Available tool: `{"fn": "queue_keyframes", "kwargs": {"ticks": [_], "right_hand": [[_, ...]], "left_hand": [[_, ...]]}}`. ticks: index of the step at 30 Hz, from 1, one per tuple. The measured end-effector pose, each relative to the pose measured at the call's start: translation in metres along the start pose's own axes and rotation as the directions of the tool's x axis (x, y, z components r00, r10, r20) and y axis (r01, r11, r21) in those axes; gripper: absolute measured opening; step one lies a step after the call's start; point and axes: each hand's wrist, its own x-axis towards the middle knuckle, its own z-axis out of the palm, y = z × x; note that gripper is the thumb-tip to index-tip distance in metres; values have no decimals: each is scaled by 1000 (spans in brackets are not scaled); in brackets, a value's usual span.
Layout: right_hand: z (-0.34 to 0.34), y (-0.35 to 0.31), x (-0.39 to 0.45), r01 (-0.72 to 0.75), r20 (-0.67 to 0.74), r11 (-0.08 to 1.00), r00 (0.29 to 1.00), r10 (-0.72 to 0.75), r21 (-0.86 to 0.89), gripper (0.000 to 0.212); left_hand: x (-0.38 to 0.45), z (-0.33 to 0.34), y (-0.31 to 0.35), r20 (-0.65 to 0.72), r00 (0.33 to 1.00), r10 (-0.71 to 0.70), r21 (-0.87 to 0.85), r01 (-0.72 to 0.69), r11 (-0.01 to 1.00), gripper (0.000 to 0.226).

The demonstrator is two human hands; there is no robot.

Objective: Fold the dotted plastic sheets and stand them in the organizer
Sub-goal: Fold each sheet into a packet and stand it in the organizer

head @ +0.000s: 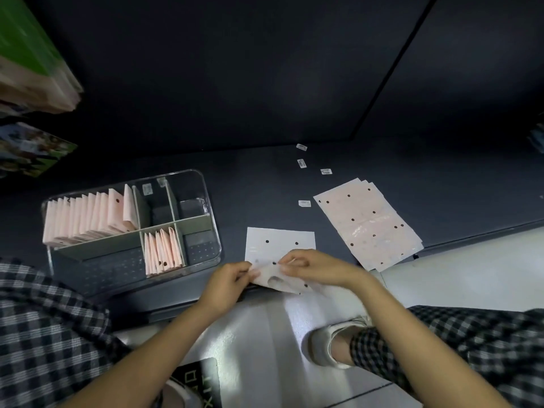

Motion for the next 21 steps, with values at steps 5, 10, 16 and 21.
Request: {"fn": "queue_keyframes", "kwargs": {"ticks": [5, 10, 16, 21], "right_hand": [[-34, 46, -7, -10, -9, 979, 1000, 12, 202, 37], [-12, 64, 21, -84, -420, 958, 886, 198, 273, 32], [-9, 61, 40, -262, -542, 964, 804, 244, 44, 42], [-8, 63, 46, -294, -561, 955, 783, 269, 48, 39]], "left_hand": [[6, 0, 6, -88, 986, -144, -277, 115, 954, 34], [9, 5, 13, -150, 977, -154, -281, 107, 954, 27], [0, 17, 5, -90, 970, 228, 437, -167, 884, 55], [-9, 30, -13, 232, 960, 154, 700, -275, 659, 64]]}}
